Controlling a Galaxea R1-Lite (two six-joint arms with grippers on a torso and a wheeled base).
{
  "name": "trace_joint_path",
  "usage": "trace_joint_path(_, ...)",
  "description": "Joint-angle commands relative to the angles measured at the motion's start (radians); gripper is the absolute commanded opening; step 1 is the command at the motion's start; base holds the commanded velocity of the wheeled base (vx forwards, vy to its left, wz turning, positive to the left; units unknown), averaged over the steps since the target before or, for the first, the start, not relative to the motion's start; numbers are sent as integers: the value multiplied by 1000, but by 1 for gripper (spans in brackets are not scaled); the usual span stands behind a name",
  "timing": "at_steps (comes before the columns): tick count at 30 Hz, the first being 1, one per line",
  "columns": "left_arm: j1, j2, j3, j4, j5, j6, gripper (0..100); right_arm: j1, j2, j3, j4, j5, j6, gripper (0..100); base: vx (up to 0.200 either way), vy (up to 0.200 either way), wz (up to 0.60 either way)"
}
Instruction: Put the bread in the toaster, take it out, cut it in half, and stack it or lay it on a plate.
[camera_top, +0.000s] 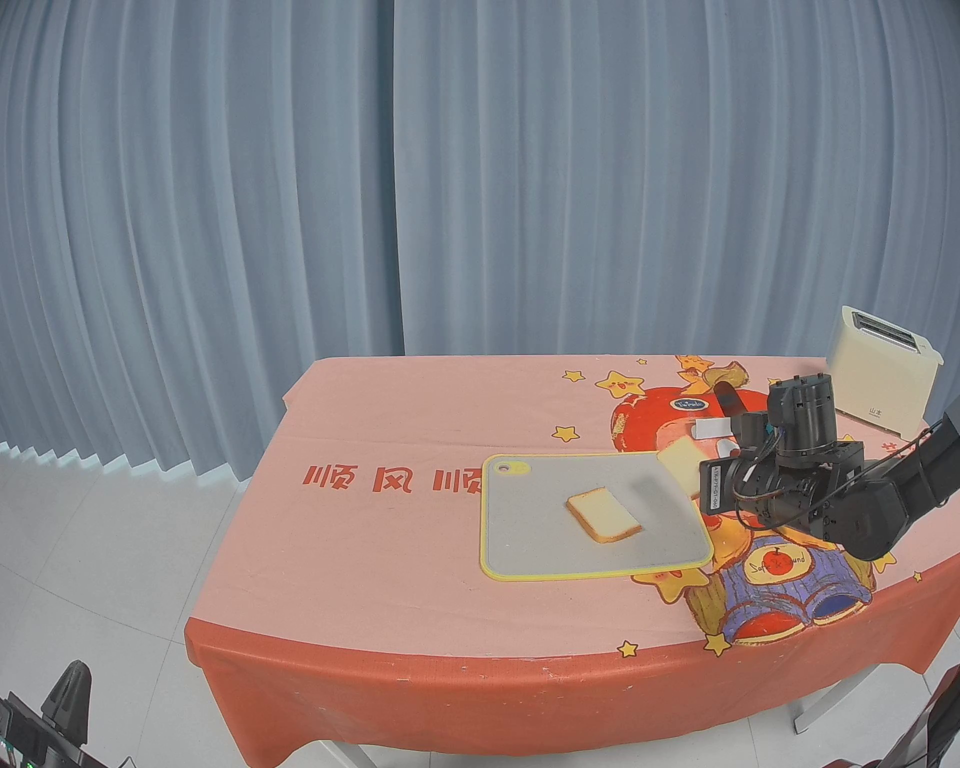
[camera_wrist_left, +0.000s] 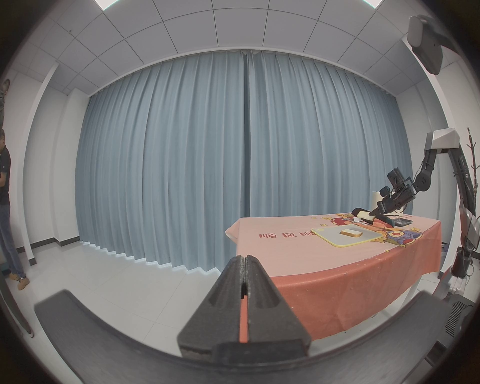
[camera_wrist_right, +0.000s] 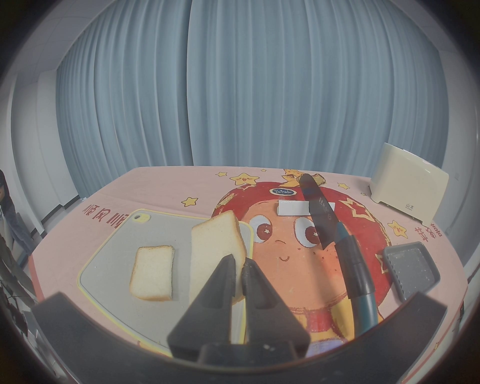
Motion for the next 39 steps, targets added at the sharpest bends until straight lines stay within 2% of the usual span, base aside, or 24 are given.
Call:
trace_joint_path(1,0,1,18,0,0,0,0,0,-47,22,-1,-1,7,0,0,0,0)
trace_joint_path(4,0,1,18,0,0,0,0,-2,-83,48,1,-3,29,0,0,0,0)
trace_joint_path(12,0,1,18,0,0,0,0,-26,-207,141,1,-3,29,0,0,0,0)
trace_joint_path(23,0,1,18,0,0,-3,0,-101,-392,306,-1,11,36,0,0,0,0)
trace_joint_path(28,0,1,18,0,2,-3,0,-109,-392,310,-13,17,76,0,0,0,0)
trace_joint_path(39,0,1,18,0,0,-3,0,-88,-395,307,-18,2,78,0,0,0,0)
